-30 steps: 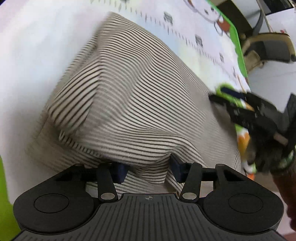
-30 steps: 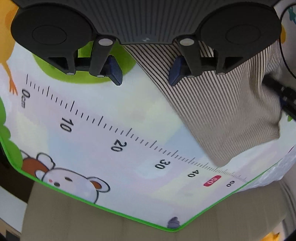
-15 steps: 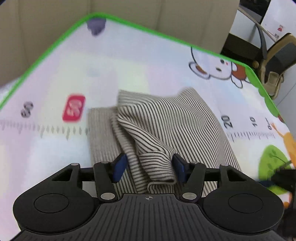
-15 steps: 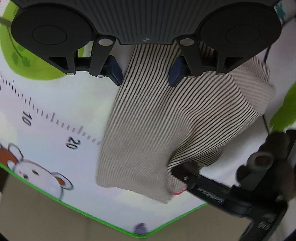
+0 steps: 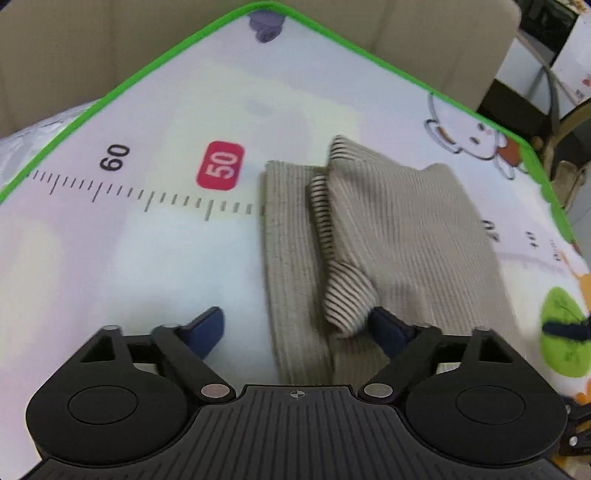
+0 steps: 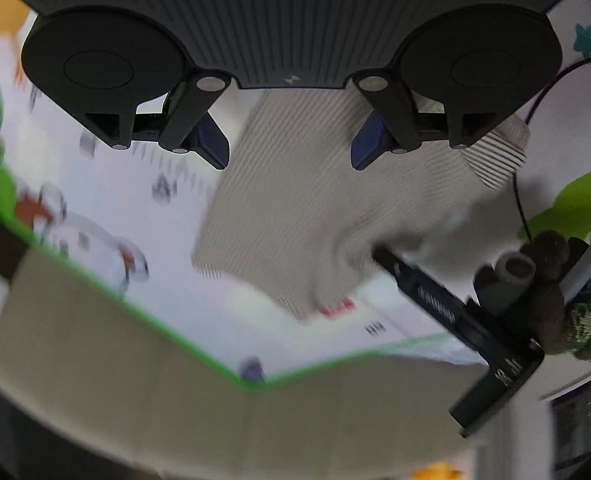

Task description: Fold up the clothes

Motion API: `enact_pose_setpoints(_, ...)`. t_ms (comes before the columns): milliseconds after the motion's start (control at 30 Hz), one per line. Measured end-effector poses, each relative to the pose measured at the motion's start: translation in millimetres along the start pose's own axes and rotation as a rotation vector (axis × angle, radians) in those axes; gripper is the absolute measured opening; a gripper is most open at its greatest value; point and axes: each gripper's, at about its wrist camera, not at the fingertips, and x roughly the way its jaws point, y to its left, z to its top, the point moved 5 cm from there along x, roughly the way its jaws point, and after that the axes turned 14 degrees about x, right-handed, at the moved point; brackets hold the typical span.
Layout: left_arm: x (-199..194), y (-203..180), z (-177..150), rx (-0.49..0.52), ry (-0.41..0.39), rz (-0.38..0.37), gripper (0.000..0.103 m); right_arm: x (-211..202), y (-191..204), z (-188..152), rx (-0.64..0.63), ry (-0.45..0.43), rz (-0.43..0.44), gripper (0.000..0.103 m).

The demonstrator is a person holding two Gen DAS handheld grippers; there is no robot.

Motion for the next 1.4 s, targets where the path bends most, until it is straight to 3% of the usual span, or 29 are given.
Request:
enact_pose_setpoints(67,-9.8,-12.6,-4.8,0.012,-0.008,-0.043,0.083,4.5,3.5,1.2,-0.009,0.02,0.016,0.063)
enact_pose_setpoints(200,-24.3,-36.4,-19.5,0.071,0.012,-0.079,0.061,31.0,8.3,-29.4,0.054,0.201,0.07,0.033)
enact_pose_setpoints(233,-26.7,-42.2,-23.7,0.088,0.023,-0.081,0.059,29.5,14.3,-34.6,0.028,0.186,0.065,0.027)
enact_pose_setpoints(333,-32.6,-58.7,-37.1,0.136,0.063,-0.086,0.056,24.4,27.2,-36.9,-0.062,0.17,0.061,0.023)
enact_pose_setpoints(400,-28.1,-64.0,-51.0,0.145,0.129,-0.074,0.056,20.7,27.1,-29.6,-0.069,0.168,0.071,0.023)
enact_pose_setpoints(433,-27.4,-64.5,-55.9,0.145,0.14,-0.065,0.057,17.6,27.6,-27.7,-0.086,0.151,0.069,0.025)
enact_pose_setpoints(533,-29.9,-62.8,-58.8,0.153,0.131,-0.06,0.059,6.1,39.7,-26.2,-0.181,0.1,0.106,0.049)
enact_pose_setpoints(667,-26.5,-59.4,-59.6,0.133,0.138,-0.062,0.065,1.1,64.0,-30.7,-0.242,0.09,0.146,0.051)
enact_pose_setpoints(933,-22.6,-55.1,-58.2,0.107,0.15,-0.021,0.079,3.1,75.8,-10.7,-0.218,0.021,0.204,0.052)
enact_pose_setpoints(1000,-22.2,-54.4,-57.8,0.1,0.153,-0.004,0.082,10.3,69.3,-12.6,-0.228,0.044,0.212,0.054)
enact_pose_setpoints(1167,-31.1,-47.6,-63.9,0.043,0.17,0.035,0.082,6.8,70.5,-29.4,-0.279,0.078,0.261,0.063)
enact_pose_setpoints(1233,-36.5,-40.4,-74.5,0.015,0.212,0.068,0.082,3.7,72.8,-36.4,-0.301,0.087,0.281,0.064)
enact_pose_setpoints(1333,-45.0,-31.2,-92.2,-0.009,0.263,0.103,0.076,-0.9,76.2,-47.1,-0.334,0.101,0.311,0.077)
enact_pose_setpoints(1400,-51.2,-27.1,-104.4,-0.008,0.279,0.108,0.076,-4.1,78.5,-54.2,-0.356,0.11,0.331,0.078)
